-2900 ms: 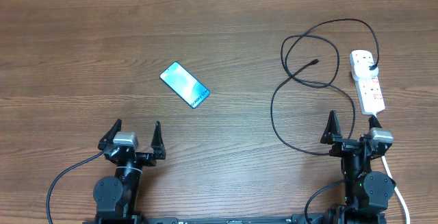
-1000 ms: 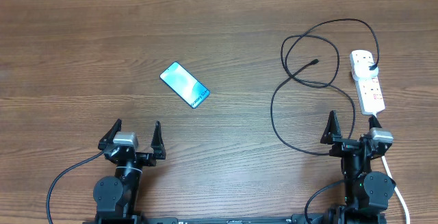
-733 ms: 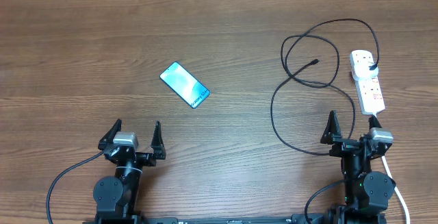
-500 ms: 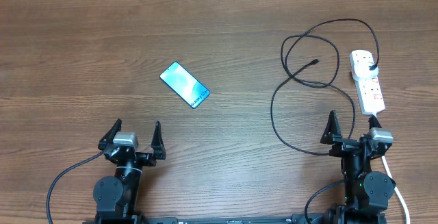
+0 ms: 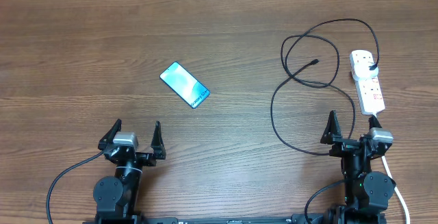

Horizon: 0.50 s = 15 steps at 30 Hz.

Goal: Plug charger to phone and switch on socket

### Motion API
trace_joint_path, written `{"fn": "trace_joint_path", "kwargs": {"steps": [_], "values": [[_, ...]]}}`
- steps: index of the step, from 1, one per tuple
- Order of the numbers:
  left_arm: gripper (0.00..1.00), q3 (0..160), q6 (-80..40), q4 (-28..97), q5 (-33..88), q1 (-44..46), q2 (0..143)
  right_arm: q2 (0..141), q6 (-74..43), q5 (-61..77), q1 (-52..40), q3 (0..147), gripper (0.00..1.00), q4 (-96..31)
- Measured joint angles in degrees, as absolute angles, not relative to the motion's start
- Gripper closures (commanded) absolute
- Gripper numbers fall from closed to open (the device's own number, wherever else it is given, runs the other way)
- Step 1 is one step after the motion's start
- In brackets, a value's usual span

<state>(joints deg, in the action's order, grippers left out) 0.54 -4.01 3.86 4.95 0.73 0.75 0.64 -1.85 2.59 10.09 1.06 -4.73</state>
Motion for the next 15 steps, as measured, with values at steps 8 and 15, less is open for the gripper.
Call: {"fn": "trace_joint_path", "kwargs": {"steps": [8, 15], "values": [[0.0, 0.5, -4.0, -7.3, 4.9, 0.7, 0.8, 0.6, -1.8, 2.6, 10.1, 1.1, 0.0, -4.8], [0.01, 0.5, -3.9, -19.2, 4.9, 0.7, 0.7, 0.6, -1.8, 2.6, 10.1, 1.1, 0.0, -4.8]]}}
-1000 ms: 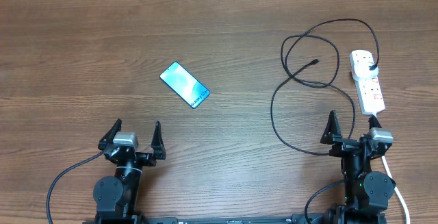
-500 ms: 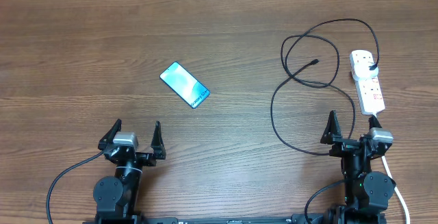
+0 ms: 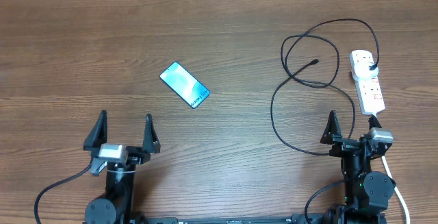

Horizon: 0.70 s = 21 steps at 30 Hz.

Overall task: Plug charger to phone and switch on socket
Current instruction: 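Raise the left gripper and move it over the phone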

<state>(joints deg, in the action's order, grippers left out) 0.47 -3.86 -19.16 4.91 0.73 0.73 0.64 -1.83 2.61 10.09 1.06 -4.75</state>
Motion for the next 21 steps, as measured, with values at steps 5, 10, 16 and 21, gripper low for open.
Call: {"fn": "trace_joint_path", "kwargs": {"steps": [5, 10, 16, 21], "values": [[0.01, 0.5, -3.8, -22.3, 4.7, 0.7, 0.7, 0.6, -1.8, 2.6, 10.1, 1.1, 0.0, -4.8], [0.0, 2.0, -3.8, -21.7, 4.2, 0.7, 0.8, 0.6, -1.9, 2.6, 10.1, 1.1, 0.0, -4.7], [0.01, 10.3, -3.5, -17.3, 1.4, 0.7, 4.3, 0.6, -1.8, 2.6, 10.1, 1.1, 0.0, -4.7], [0.01, 19.9, -2.3, -16.6, 0.6, 0.7, 13.9, 0.6, -1.8, 2.6, 10.1, 1.0, 0.0, -4.7]]}}
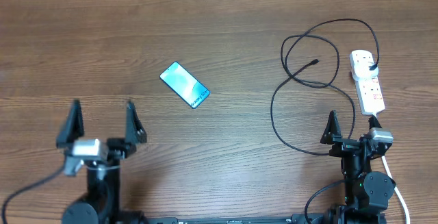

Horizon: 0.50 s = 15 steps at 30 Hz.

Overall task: Plug charger to phone and switch on socket
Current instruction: 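Raise the left gripper and move it over the phone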

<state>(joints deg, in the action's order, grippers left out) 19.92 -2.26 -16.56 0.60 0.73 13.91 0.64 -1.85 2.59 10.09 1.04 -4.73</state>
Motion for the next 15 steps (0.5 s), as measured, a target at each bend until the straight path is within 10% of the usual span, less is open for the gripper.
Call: {"fn": "trace_joint_path", "kwargs": {"steps": [15], "values": [[0.0, 61.1, -8.2, 18.0, 5.8, 0.7, 49.6, 0.6, -1.7, 2.6, 10.1, 1.1, 0.0, -4.7]]}}
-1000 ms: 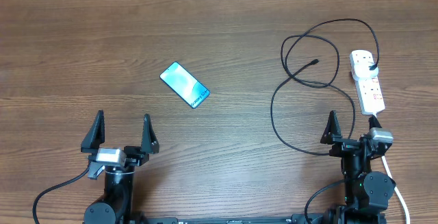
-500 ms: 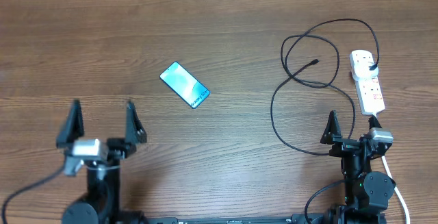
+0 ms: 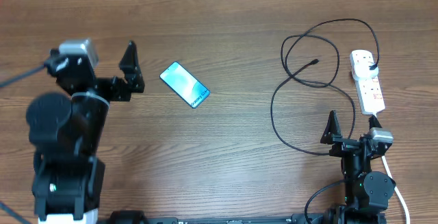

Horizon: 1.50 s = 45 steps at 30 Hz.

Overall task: Plug charger to phone and switch on socket
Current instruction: 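Raise the left gripper and move it over the phone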

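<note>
The phone [image 3: 185, 84] lies face up and slanted on the wooden table, left of centre. My left gripper [image 3: 134, 70] is raised high, just left of the phone; its fingers stand apart with nothing between them. A white power strip [image 3: 368, 81] lies at the right, and a black charger plug [image 3: 372, 66] sits in its far socket. The black cable [image 3: 274, 107] loops over the table, its free connector end [image 3: 315, 62] lying loose. My right gripper [image 3: 352, 125] rests open near the front edge, just below the strip.
The left arm's body [image 3: 65, 135] covers much of the table's front left. The strip's white lead [image 3: 397, 190] runs off the front right edge beside the right arm. Bare wood lies between the phone and the cable loops.
My left arm has risen and swung away from the front edge, and its gripper now hangs beside the phone's left end. Phone, cable, strip and right gripper are unchanged.
Both grippers rested open at the front edge, left and right. At each later moment the left one stood a little further left and higher, still open. Now it is up by the phone. The right arm has stayed put throughout.
</note>
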### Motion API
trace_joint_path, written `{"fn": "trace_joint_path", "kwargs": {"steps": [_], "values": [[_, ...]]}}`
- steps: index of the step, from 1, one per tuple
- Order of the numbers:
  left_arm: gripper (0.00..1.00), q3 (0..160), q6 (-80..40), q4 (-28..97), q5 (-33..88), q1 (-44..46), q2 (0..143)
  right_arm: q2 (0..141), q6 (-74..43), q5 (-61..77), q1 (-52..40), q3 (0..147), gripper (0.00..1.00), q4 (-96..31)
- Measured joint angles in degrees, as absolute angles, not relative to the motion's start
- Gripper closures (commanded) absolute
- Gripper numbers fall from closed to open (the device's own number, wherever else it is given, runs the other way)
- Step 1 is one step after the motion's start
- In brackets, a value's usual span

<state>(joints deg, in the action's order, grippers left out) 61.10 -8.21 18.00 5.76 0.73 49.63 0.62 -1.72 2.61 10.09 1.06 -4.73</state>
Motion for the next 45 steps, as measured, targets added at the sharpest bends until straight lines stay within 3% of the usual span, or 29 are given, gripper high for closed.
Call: {"fn": "trace_joint_path", "kwargs": {"steps": [7, 15, 22, 33, 45], "values": [[0.0, 63.4, -10.7, 39.6, 15.3, 0.7, 56.5, 0.6, -1.7, 2.6, 10.1, 1.0, 0.0, -4.8], [0.0, 63.4, -17.3, 45.1, 21.4, 0.7, 66.0, 0.6, -1.7, 2.6, 10.1, 1.1, 0.0, -4.7], [0.0, 70.0, -28.8, 57.9, 14.0, 0.7, 72.6, 0.6, -1.7, 2.6, 10.1, 1.1, 0.0, -4.7], [0.0, 103.8, -43.5, 76.3, 3.1, 4.4, 90.6, 0.6, -1.7, 2.6, 10.1, 1.1, 0.0, -4.8], [0.0, 118.2, -51.6, 79.5, 3.3, 8.3, 109.9, 0.6, -1.7, 2.6, 10.1, 1.1, 0.0, -4.8]]}}
